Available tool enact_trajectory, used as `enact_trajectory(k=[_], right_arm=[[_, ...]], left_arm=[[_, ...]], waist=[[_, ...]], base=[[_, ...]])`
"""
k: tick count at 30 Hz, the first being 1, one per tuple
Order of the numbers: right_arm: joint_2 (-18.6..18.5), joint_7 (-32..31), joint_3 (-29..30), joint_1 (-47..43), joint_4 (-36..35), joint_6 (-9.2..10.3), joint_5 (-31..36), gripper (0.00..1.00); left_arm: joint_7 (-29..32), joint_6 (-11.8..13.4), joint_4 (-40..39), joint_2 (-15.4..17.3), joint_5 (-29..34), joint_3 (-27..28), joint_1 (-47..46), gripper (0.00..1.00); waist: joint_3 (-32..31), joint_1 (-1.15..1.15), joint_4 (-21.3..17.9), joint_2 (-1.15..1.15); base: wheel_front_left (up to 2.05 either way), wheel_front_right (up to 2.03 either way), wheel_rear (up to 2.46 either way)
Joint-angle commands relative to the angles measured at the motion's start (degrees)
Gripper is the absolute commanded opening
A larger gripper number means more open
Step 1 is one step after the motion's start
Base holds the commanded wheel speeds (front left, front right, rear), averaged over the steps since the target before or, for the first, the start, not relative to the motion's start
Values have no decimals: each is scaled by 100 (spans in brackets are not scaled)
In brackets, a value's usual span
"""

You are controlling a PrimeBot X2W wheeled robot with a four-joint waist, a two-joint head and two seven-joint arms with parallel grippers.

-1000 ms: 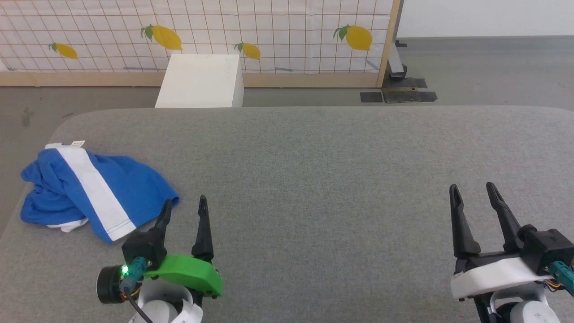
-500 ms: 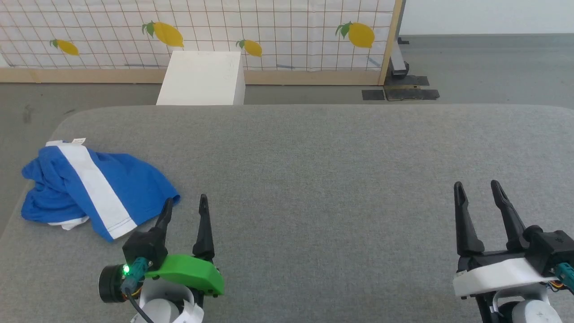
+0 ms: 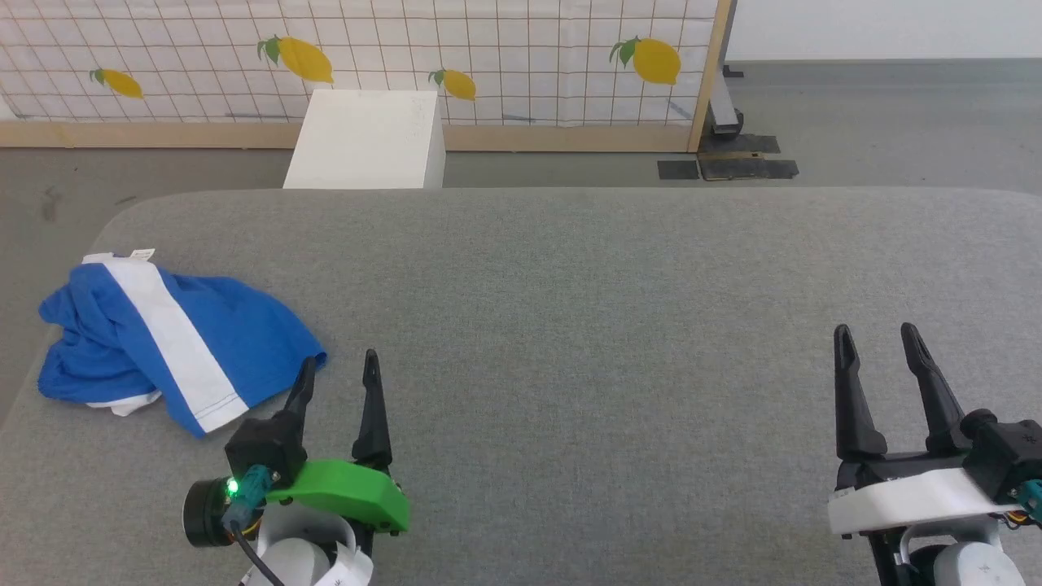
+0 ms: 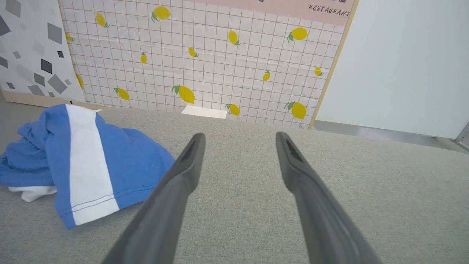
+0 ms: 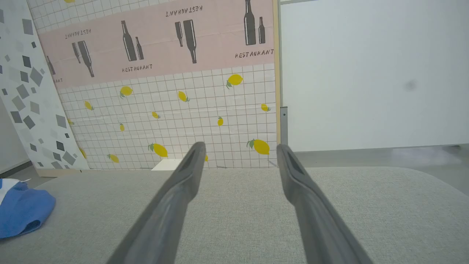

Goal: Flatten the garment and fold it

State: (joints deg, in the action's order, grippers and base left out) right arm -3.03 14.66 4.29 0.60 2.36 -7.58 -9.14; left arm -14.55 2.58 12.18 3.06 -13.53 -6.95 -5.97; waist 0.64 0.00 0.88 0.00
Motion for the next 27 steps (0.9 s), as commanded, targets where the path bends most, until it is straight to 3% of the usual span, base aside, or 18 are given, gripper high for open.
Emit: enact_trajectory(k=[1,18,27], right_arm=[[15,34,8,111,6,9,-26,100],[15,34,24,115,10,9,-18,100],[15,34,171,-28,-50,9,116,100]], left_arm=[[-45,27,9,-15,18,-16,-92,100],[-45,30,19,-17,42,-5,-108,100],[-45,34,79,-17,32,-104,-211,100]], waist=[[3,0,3,0],[12,0,59,0],[15,0,988,0]], base=[[0,0,0],[0,0,0],[0,0,0]])
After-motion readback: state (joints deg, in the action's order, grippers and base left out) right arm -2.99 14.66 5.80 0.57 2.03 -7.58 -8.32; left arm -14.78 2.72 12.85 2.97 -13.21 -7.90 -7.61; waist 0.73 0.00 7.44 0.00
